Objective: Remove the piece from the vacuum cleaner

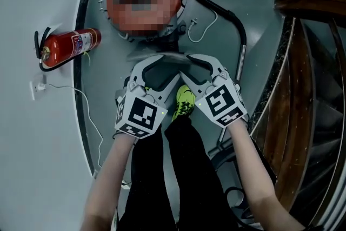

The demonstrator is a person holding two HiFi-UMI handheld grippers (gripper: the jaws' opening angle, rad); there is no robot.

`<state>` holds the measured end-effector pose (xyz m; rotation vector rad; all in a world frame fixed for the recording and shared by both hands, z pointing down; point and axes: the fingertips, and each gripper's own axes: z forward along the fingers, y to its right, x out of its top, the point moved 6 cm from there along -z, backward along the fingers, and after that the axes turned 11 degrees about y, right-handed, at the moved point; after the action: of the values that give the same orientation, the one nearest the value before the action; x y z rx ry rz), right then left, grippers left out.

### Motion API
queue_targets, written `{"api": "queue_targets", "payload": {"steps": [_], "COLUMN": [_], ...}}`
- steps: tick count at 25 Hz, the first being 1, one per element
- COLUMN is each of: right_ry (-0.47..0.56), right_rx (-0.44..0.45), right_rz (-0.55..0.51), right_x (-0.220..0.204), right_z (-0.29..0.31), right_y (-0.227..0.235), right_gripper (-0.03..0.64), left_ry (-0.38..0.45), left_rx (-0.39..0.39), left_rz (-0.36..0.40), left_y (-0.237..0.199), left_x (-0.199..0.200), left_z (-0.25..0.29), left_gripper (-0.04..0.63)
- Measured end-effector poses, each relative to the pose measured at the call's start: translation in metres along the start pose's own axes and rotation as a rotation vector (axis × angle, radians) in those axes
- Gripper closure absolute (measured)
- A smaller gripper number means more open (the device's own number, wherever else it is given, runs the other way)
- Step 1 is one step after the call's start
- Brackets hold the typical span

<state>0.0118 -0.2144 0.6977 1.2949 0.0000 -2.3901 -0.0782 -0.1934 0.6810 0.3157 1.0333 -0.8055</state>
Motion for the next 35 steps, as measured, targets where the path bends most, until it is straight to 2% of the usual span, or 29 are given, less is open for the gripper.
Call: {"api": "queue_targets", "payload": {"steps": [6, 11, 17, 27, 31, 33, 35], "right_ry": [-0.05, -0.088, -0.13, -0.186, -0.204, -0.206, -0.207], "right_rx": [0.021, 0.023, 0.044, 0.053, 0.054, 0.058, 0.059], "right_rz": [-0.058, -0.098, -0.144, -0.176, -0.177, -0.175, -0.178], "right_x": [-0.009, -0.014, -0.017, -0.028, -0.032, -0.033, -0.034], "right_z": [0.01, 0.014, 0.02, 0.031, 0.034, 0.034, 0.034], "right_y": [0.007, 0.011, 0.015, 0.017, 0.02, 0.021, 0.022], "right_gripper": [0.443, 0.439, 0.439, 0.44, 0.442, 0.462, 0.513], "left_ry": [-0.036, -0.076, -0.13, -0.151, -0.154, -0.151, -0.148], "left_rx": [0.01, 0.058, 0.064, 0.051, 0.037, 0.041, 0.039], "left_rz": [0.016, 0.057, 0.077, 0.028, -0.015, -0.03, -0.036], "left_y": [-0.005, -0.013, -0.023, -0.03, -0.032, -0.034, -0.035], "left_x": [-0.015, -0.024, -0.036, -0.048, -0.052, -0.053, -0.052], "left_z": [0.01, 0.011, 0.017, 0.027, 0.03, 0.031, 0.032], "left_gripper": [0.358, 0.354, 0.354, 0.355, 0.356, 0.356, 0.357]}}
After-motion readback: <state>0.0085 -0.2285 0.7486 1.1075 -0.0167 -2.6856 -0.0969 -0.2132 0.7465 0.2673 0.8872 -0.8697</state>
